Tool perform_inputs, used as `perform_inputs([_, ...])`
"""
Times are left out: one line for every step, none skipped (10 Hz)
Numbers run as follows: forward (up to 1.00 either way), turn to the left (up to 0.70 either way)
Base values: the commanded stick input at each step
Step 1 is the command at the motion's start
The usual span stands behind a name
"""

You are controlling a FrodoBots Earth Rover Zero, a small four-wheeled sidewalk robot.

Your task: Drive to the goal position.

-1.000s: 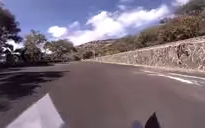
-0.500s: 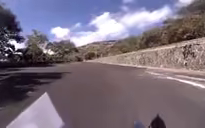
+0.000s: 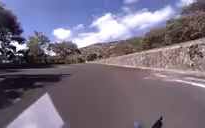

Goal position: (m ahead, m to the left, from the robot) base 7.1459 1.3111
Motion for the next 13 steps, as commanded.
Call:
perform_inputs([0.7, 0.0])
perform_inputs([0.7, 0.0])
perform_inputs([0.7, 0.0])
perform_inputs([0.7, 0.0])
perform_inputs([0.7, 0.0])
perform_inputs([0.7, 0.0])
perform_inputs([0.7, -0.03])
perform_inputs([0.7, -0.32])
perform_inputs([0.7, -0.35])
perform_inputs([0.7, -0.35])
perform_inputs([0.7, -0.35])
perform_inputs([0.7, -0.35])
perform_inputs([0.7, -0.35])
